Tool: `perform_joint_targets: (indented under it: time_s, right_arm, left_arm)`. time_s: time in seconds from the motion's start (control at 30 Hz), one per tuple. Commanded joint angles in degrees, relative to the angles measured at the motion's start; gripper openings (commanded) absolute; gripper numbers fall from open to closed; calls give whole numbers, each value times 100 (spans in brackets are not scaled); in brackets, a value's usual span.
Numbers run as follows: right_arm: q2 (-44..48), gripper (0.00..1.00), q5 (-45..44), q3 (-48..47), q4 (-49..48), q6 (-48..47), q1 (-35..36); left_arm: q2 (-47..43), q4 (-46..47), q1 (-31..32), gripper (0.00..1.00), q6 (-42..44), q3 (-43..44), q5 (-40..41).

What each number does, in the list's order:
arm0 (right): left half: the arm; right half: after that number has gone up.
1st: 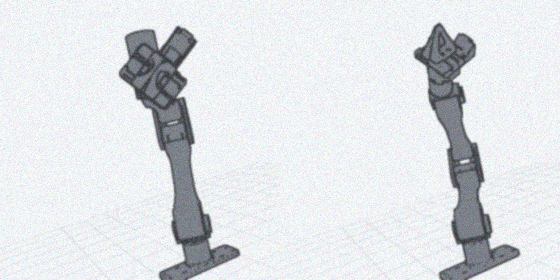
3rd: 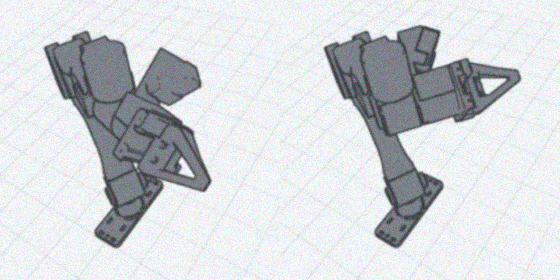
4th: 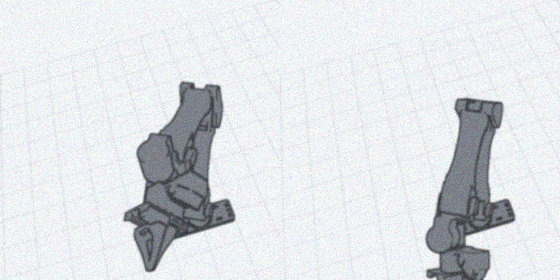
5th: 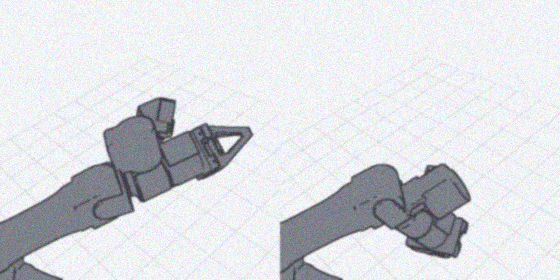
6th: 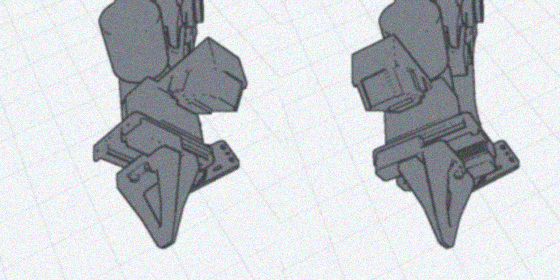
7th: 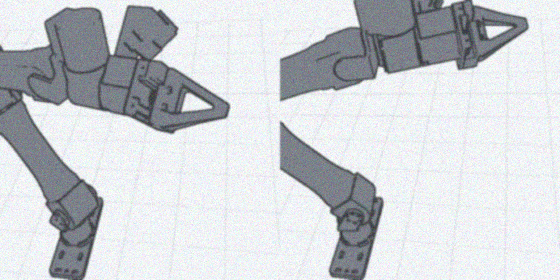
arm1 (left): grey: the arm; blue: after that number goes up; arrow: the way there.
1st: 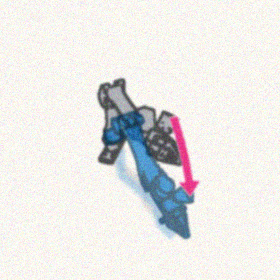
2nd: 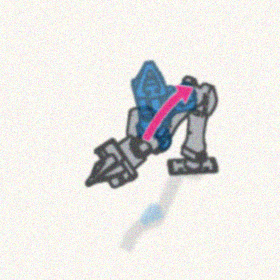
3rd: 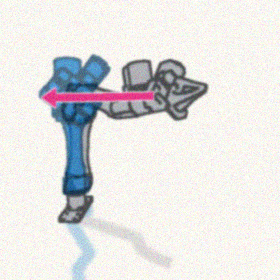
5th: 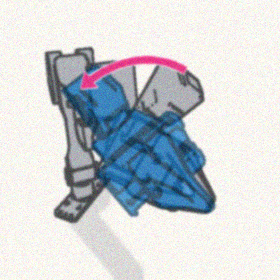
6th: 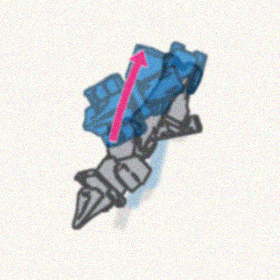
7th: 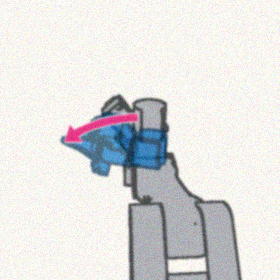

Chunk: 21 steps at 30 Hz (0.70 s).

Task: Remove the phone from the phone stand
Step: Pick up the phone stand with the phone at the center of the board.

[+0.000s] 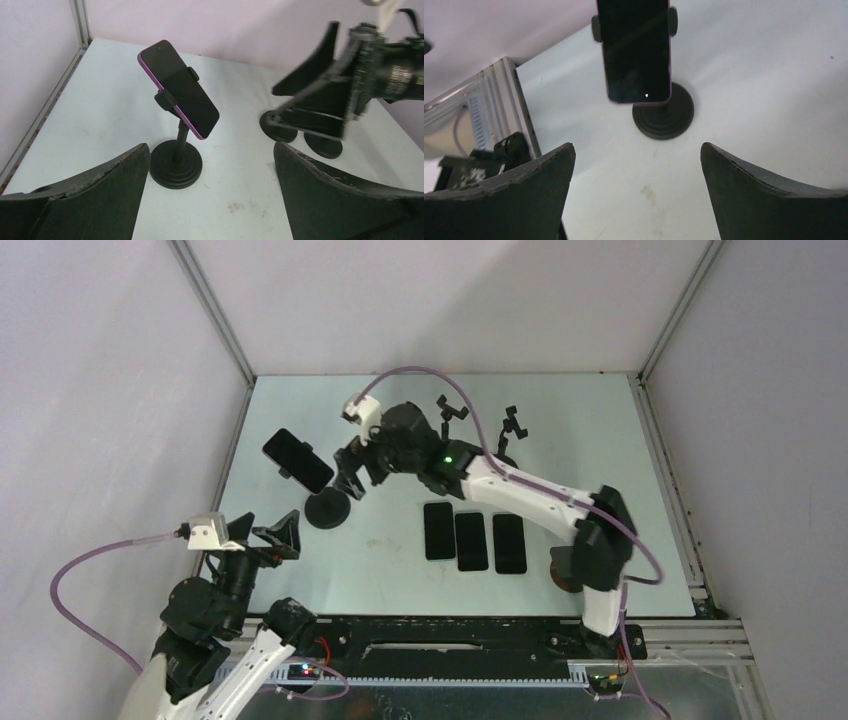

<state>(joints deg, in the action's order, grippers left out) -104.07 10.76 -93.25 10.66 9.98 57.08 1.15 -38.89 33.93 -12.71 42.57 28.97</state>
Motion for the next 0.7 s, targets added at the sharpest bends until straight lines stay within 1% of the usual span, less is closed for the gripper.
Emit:
perform_joint_targets:
  time_s: [0.0,0.07,0.13,0.23,0.33,0.47,0.67]
  right_arm:
    - [-953,99,710,-1396,-125,-182,-99]
    - [-1380,99,869,-1794,-225,-237,-94]
    - [-1762,99,1017,-2000,-407,-238,-91]
    - [-1964,99,1131,-2029,-923,-210,-64]
    - [-2188,99,1129,-2175,-1206,-187,-41]
    - [-2493,99,1027,-2491,-1121,-217,-4]
    - [-2655,99,901,-2665,-1101,-365,100]
  left_arm:
    - [-105,-7,-21,100,-178,-17,217]
    - [-282,-102,-20,100,-248,-10,282]
    - [-396,-121,-22,100,-313,-66,334]
    - [-506,-123,-19,100,-303,-115,358]
    - [-492,-120,-19,100,-301,-136,335]
    - [-353,-108,-18,100,-306,-136,208]
    - [-316,-55,-18,100,-277,-166,138]
